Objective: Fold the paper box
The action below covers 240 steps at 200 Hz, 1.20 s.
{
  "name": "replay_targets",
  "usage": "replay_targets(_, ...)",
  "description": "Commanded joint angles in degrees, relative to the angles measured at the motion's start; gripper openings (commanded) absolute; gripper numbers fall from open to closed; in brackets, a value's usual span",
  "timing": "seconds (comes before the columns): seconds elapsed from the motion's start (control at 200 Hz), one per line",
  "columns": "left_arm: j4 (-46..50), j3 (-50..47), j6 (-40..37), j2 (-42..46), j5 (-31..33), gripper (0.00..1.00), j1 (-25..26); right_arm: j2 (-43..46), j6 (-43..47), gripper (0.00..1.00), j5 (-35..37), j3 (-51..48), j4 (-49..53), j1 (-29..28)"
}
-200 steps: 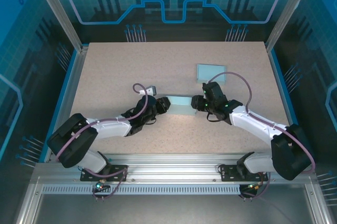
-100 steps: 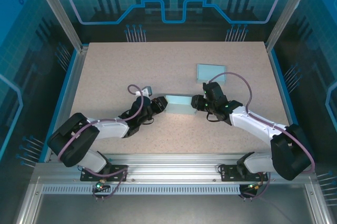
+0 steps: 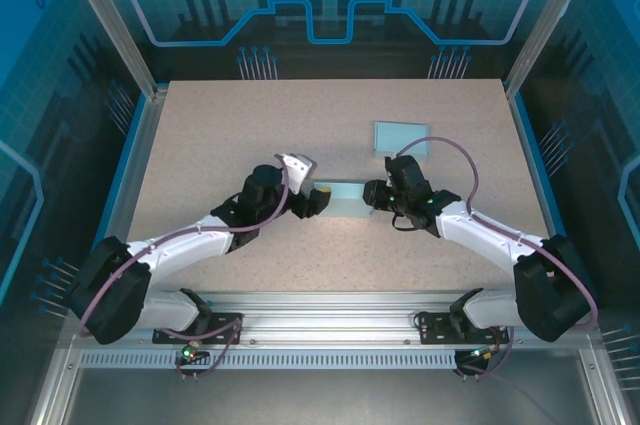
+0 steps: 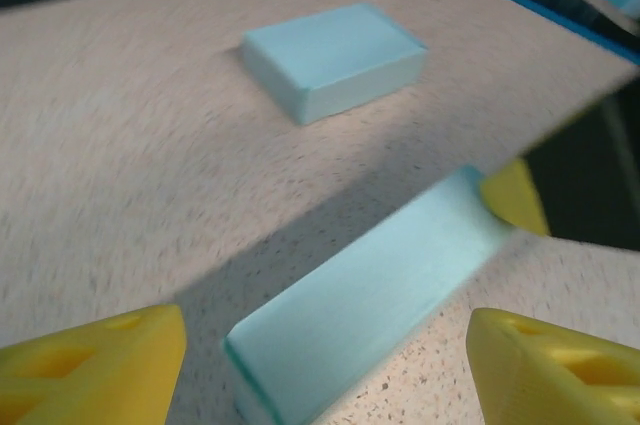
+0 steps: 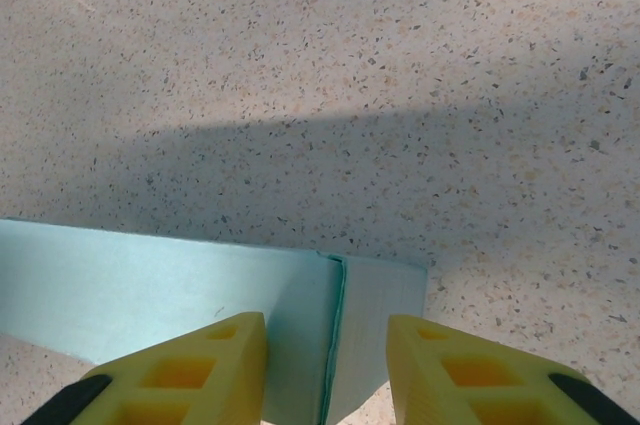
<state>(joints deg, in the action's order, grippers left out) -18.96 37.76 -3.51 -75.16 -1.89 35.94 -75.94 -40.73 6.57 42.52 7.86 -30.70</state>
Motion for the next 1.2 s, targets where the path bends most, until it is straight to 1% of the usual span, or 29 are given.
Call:
replay_targets(0.0,4.82,2.46,-20.73,-1.2,-9.39,0.78,-0.03,-3.18,0.99,0.37,0.51,-1.66,10.07,0.47)
replay_targets(0.11,6.94,5.81,-26.88,-5.13,-10.95,0.78,-0.05,-3.73,1.1,0.37,0.26,-1.31,10.14,0.38)
replay_targets(0.295,18.0,15.05,-35.76,-12.85,-13.63,0.79,-0.04,-4.4,1.1,0.36,0.25,-0.95,10.18,-0.02)
replay_targets(0.395,20.7,18.3,-38.37,-16.28,-12.59,0.8,-0.13,-4.39,1.09,0.36,0.24,-0.87,10.16,-0.15)
replay_targets(0.5,20.7,20.25,-39.59,-18.82,-10.74,0.8,-0.48,-4.47,1.35,0.36,0.53,-0.61,10.48,-0.23)
replay_targets(0.615,22.87,22.28,-40.26,-20.35,-11.18,0.79,-0.74,-4.33,1.61,0.36,0.61,-0.43,10.82,-0.33)
replay_targets(0.69,24.12,22.95,-40.79,-21.03,-11.77,0.76,-0.88,-4.28,1.62,0.36,0.78,-0.35,10.95,-0.33)
replay_targets(0.78,24.8,23.41,-41.49,-22.24,-10.67,0.69,-0.84,-4.07,1.78,0.36,0.82,-0.25,11.03,-0.36)
replay_targets(0.845,24.94,23.66,-41.98,-23.12,-9.75,0.67,-0.84,-3.98,2.01,0.36,0.51,0.06,11.02,-0.33)
replay_targets(0.91,25.49,24.01,-42.39,-23.74,-9.14,0.6,-0.81,-3.8,2.23,0.36,0.11,0.23,11.13,-0.37)
replay_targets(0.94,26.06,24.39,-42.61,-24.02,-9.0,0.58,-0.85,-3.71,2.36,0.36,0.11,0.35,11.21,-0.41)
replay_targets(0.96,26.36,24.59,-42.68,-24.07,-8.92,0.55,-0.86,-3.62,2.32,0.36,-0.04,0.41,11.28,-0.41)
replay_targets(1.026,26.67,24.82,-42.94,-24.29,-8.57,0.52,-0.82,-3.04,2.32,0.36,0.11,0.46,11.47,-0.45)
replay_targets(1.071,26.72,24.91,-43.17,-24.23,-8.17,0.47,-0.82,-2.54,2.32,0.36,0.1,0.53,11.63,-0.5)
replay_targets(1.091,26.86,24.91,-43.31,-24.2,-7.94,0.43,-0.86,-2.31,2.32,0.36,0.07,0.54,11.81,-0.5)
replay_targets(1.196,27.32,25.08,-44.03,-23.64,-5.8,0.41,-0.79,-0.58,2.32,0.37,0.1,0.81,12.56,-0.46)
